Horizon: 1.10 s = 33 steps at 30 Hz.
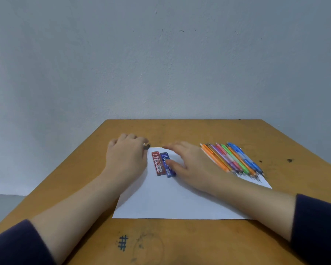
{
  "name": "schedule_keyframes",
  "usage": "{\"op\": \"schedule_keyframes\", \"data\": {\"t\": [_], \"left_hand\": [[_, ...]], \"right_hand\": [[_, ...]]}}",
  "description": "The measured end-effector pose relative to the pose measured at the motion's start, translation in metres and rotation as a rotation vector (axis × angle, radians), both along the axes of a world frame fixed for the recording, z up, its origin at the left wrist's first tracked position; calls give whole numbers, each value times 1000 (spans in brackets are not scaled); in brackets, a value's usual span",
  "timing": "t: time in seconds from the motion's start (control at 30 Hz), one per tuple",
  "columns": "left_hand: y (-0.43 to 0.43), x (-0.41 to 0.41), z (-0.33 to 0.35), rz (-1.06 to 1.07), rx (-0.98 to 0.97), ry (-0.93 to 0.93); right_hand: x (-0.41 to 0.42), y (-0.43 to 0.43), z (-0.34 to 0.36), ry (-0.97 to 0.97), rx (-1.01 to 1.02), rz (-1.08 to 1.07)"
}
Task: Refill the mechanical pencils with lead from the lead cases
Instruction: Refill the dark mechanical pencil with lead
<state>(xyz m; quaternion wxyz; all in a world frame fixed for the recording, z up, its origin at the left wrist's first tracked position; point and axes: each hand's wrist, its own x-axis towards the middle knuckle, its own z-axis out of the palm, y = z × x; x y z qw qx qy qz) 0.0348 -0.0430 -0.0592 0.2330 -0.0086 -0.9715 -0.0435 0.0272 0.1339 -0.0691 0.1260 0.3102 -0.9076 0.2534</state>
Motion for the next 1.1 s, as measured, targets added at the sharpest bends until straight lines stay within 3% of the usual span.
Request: {"op": "schedule_keyframes", "data": {"t": [0.23, 0.4, 0.67, 0.83, 1.1], "left_hand": [[-7, -4, 0, 128, -46, -73], [-6, -7, -3, 143, -90, -78], [0, -12, -4, 114, -69, -66], [2, -9, -3, 8, 46, 34], [1, -4, 0, -257, 154, 97]], "right_hand": [[7, -4, -6, -123, 129, 100], [8, -4, -7, -141, 258, 113], [7, -4, -8, -155, 299, 99], [3, -5, -6, -142, 137, 57], [-16, 14, -1, 113, -165, -87]]}}
